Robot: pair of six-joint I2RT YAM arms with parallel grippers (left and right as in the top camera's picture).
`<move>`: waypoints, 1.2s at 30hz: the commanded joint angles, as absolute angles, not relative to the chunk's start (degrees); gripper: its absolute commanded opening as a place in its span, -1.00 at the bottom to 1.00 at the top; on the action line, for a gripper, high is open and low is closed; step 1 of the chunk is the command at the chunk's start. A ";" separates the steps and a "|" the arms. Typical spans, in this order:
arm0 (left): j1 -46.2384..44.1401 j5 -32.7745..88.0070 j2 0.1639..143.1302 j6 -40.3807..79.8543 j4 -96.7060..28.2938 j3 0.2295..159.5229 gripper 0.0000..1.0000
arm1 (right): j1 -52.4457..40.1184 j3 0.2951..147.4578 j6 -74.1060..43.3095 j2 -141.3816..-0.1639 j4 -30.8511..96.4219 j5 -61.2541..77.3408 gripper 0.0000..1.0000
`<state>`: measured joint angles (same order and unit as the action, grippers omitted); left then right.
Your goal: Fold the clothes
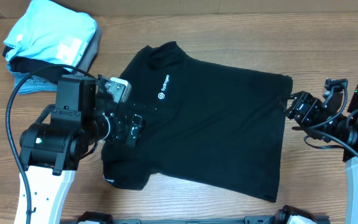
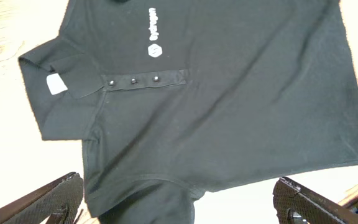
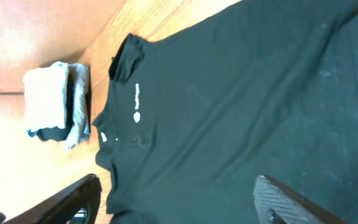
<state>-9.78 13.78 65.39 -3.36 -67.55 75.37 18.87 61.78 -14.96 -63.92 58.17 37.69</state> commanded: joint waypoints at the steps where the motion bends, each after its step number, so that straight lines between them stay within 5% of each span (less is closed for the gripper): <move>1: -10.20 12.10 65.63 -2.52 -67.64 76.27 1.00 | 18.70 62.65 -14.79 -63.51 58.28 40.71 0.73; 14: -10.20 8.78 71.33 0.21 -66.72 74.17 1.00 | 18.68 61.08 -14.55 -65.17 65.10 34.54 0.83; 27: -10.20 9.43 95.88 0.03 -51.00 72.01 0.88 | 18.70 47.44 -23.11 -75.96 67.22 19.49 0.31; 36: -9.82 8.82 104.64 0.89 -49.08 72.01 0.90 | 18.87 37.15 -31.57 -80.66 59.46 12.91 0.22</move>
<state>-9.78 9.63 103.44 0.10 -49.21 72.23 18.76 38.72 -27.88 -79.70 59.61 16.01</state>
